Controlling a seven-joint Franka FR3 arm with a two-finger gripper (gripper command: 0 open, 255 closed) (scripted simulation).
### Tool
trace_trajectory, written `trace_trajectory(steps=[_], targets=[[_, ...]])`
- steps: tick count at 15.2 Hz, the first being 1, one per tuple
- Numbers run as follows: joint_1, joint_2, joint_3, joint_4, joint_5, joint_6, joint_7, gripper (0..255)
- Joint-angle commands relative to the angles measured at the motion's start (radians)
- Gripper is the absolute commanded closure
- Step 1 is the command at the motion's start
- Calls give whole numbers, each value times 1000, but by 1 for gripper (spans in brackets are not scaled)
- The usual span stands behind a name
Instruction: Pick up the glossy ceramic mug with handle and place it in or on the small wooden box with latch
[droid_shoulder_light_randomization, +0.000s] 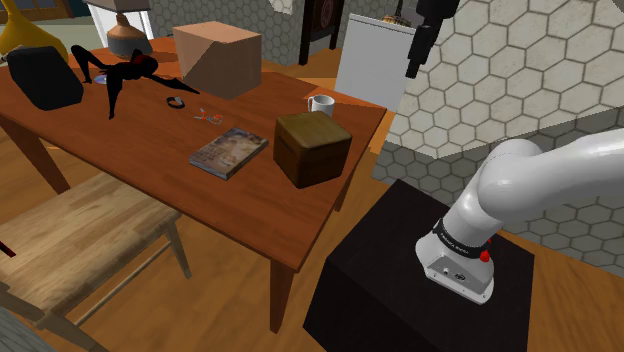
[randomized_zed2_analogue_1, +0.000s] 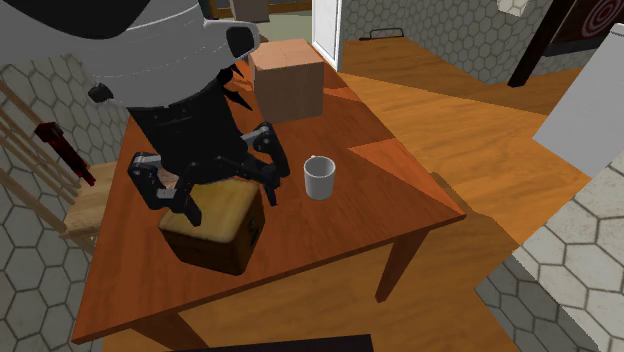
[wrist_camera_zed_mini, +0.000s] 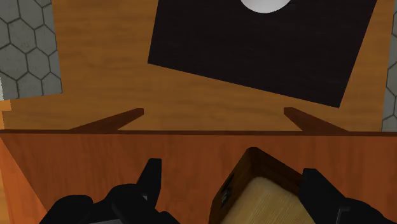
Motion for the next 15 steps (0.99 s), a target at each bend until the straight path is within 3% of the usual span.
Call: trace_trajectory(steps=[1,8,15], targets=[[0,0,0,0,0,0,0,0],[-15,192,-48,-11,-19,208,-19,0],[-29,423,-89,46,-22,387,-42,0]])
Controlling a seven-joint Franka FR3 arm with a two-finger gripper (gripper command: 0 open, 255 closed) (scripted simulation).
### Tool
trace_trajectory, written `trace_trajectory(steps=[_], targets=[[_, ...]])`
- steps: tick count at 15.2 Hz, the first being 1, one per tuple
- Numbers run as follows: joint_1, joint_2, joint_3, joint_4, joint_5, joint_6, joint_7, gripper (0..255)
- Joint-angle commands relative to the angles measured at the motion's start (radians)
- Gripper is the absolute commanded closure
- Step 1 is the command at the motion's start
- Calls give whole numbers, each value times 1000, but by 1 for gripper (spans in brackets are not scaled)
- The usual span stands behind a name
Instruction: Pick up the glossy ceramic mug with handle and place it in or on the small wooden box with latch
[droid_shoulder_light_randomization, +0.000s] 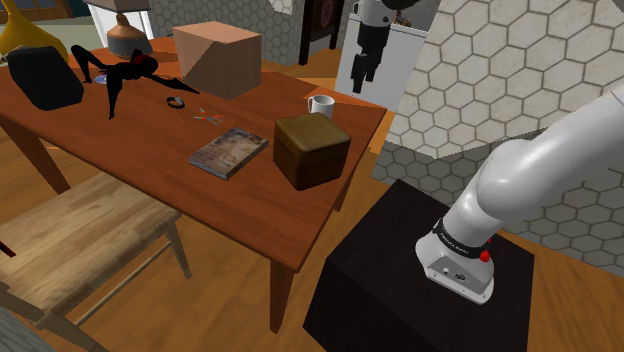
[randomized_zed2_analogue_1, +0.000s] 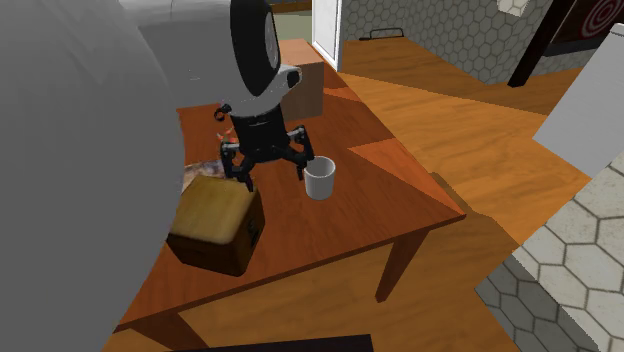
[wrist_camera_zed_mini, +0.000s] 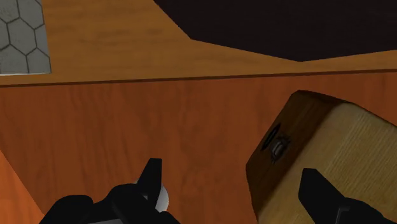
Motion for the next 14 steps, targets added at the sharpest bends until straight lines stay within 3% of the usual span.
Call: trace_trajectory(steps=[1,14], targets=[[-7,66,-16,23,-1,47,-14,0],[-36,548,-62,319,58,238,-83,0]])
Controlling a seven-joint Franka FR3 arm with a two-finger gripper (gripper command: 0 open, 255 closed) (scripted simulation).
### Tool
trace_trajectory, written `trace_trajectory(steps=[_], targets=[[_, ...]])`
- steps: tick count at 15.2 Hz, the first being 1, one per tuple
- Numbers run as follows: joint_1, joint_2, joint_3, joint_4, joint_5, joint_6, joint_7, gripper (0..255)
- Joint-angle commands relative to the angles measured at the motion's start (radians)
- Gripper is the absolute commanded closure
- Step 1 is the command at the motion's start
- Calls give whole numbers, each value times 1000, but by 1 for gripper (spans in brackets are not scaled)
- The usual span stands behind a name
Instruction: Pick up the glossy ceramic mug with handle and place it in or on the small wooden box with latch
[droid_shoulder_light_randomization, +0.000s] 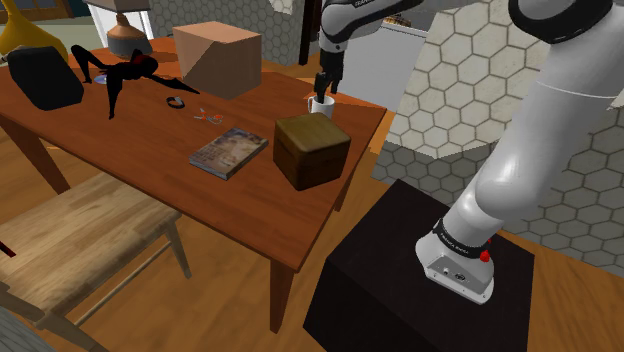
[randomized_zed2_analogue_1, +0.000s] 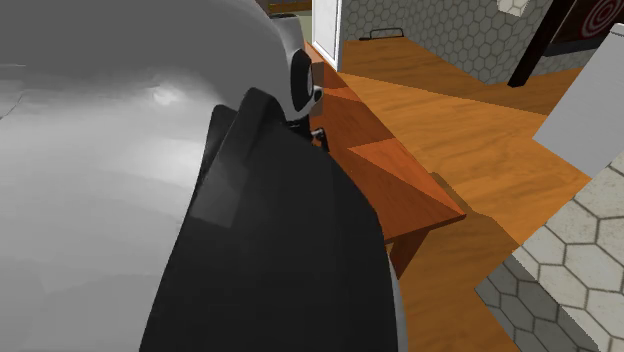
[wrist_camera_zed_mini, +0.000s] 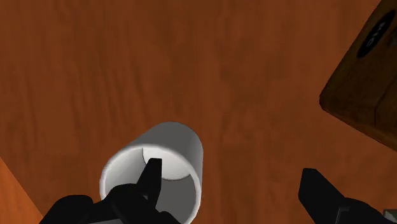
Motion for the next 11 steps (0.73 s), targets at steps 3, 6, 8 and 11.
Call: trace_trajectory(steps=[3,6,8,11], targets=[[-17,160,-5,137,28,24,-27,0],[-21,188,-5,140,32,50,-30,0],[-22,199,-5,126,33,73,-30,0],[-24,216,-5,108,34,108,-31,0]])
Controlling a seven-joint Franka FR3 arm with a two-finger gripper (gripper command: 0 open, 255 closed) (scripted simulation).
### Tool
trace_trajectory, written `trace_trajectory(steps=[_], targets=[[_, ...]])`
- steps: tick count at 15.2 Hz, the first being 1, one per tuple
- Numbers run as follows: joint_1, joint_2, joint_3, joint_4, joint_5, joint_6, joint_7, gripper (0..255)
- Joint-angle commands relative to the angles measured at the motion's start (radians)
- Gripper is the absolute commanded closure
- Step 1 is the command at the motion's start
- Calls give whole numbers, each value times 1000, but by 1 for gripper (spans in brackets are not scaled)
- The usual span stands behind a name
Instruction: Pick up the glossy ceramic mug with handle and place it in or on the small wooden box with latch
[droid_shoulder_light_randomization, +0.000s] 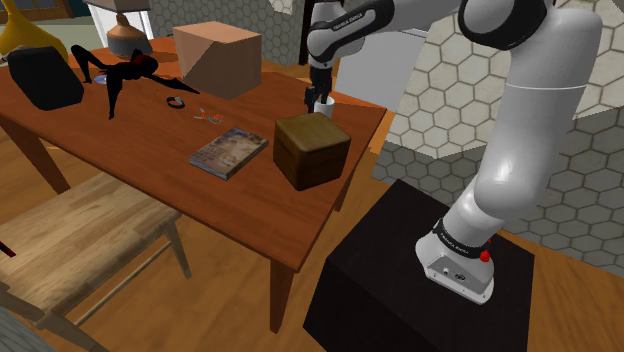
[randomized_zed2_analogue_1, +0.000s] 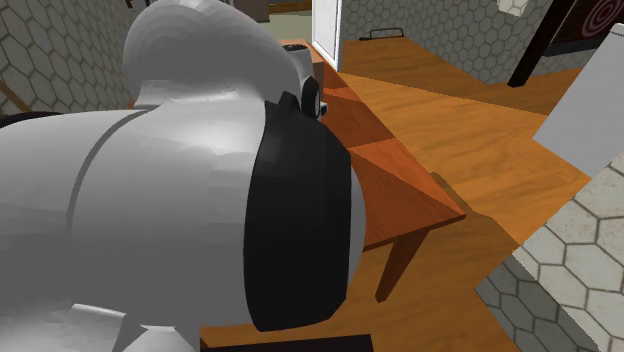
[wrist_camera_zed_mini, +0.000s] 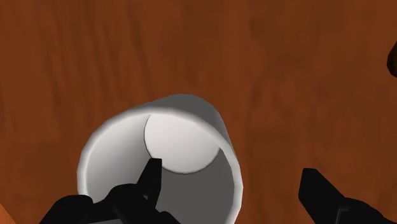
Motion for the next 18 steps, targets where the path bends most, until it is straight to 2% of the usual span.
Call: trace_trajectory(steps=[1,8,9,18], targets=[[-2,10,0,-8,1,19,-2,0],[-2,11,0,-8,1,19,-2,0],[-2,11,0,-8,1,19,-2,255],[-2,11,0,-8,1,19,-2,255]])
